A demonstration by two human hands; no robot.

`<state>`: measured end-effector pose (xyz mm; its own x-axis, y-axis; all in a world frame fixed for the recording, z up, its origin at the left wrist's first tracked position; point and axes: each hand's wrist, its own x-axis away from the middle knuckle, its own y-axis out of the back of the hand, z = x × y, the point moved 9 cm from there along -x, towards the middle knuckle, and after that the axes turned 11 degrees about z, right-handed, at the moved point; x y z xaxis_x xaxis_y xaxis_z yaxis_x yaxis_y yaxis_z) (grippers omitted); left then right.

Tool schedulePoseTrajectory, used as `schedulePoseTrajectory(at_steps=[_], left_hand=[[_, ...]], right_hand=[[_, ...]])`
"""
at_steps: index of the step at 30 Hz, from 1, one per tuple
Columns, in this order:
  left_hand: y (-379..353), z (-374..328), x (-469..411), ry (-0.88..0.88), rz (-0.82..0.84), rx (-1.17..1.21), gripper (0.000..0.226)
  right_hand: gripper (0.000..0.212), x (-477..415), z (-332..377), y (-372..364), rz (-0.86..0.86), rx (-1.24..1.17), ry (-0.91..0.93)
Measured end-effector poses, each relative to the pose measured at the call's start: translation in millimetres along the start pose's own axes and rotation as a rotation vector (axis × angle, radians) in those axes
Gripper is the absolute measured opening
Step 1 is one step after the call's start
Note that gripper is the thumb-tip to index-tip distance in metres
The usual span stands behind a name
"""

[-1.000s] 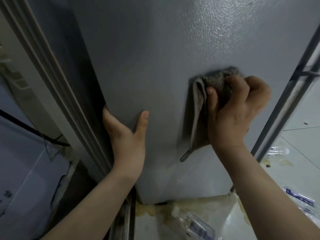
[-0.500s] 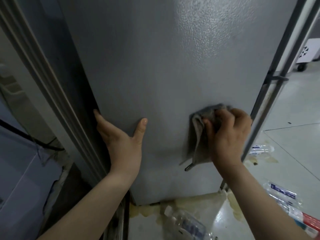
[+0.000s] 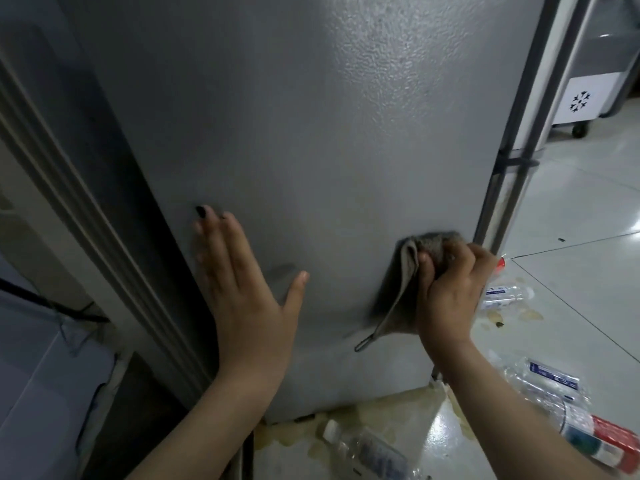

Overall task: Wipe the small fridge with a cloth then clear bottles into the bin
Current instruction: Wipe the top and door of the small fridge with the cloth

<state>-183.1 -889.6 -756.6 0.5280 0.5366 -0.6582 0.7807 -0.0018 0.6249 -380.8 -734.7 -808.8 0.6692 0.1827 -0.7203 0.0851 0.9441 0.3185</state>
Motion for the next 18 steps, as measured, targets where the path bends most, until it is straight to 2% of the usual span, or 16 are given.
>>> schedulePoseTrajectory(at_steps=[6,10,13,18], left_hand=[[-28,-41,-13,-0.152,-0.051,-0.193,0.085],[-37,-52,-25,-0.103,-0.115,-0.258,0.082],[-41,-51,-25,-0.098,-0.134,-0.29,0.082],[-45,-51,-25,-0.102,-0.128,-0.35,0.081]], right_hand=[[0.036,-14,6,8,-0.017,-0.018,-0.07],[0.043,-49,34,29,-0.192,-0.147,-0.117],[0.043,-58,41,33,-0.297,-0.134,-0.11],[0.045,-31,4,13,-0.202,-0.102,-0.12]])
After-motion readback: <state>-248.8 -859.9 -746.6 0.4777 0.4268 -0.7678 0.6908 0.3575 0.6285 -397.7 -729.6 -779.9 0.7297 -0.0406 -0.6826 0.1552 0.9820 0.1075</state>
